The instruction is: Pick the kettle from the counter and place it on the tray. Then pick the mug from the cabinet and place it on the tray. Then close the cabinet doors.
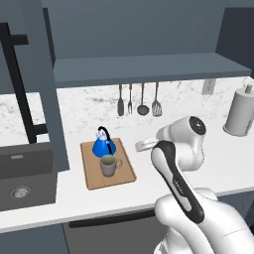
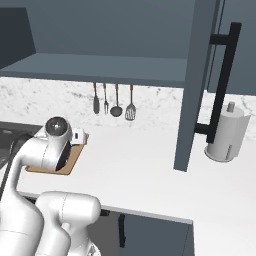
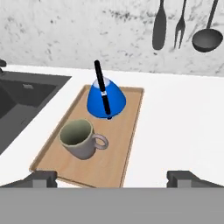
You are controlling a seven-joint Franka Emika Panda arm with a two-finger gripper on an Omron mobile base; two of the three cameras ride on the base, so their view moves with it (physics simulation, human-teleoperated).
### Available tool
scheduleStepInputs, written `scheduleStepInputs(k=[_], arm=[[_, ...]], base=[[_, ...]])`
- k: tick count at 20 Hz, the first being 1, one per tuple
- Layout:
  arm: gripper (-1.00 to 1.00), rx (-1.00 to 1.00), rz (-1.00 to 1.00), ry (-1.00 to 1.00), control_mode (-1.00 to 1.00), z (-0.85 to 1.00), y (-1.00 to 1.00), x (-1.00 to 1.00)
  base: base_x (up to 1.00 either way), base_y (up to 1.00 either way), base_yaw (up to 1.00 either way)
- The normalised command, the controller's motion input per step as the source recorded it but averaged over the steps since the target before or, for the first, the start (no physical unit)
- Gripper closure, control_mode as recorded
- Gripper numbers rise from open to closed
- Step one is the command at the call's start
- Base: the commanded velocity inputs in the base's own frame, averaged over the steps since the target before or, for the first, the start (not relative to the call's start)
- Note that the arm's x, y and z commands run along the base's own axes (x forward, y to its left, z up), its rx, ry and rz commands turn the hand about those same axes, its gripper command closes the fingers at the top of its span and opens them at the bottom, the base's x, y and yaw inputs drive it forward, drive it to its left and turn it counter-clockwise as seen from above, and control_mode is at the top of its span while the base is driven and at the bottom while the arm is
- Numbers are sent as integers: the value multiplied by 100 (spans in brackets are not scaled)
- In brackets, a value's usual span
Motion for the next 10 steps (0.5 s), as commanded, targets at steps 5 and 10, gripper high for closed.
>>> scheduleStepInputs(k=[5,10], arm=[[-100,25,-37,-1,-100,38,-35,-41],[-100,18,-40,0,-100,33,-28,-35]], base=[[0,0,0],[0,0,0]])
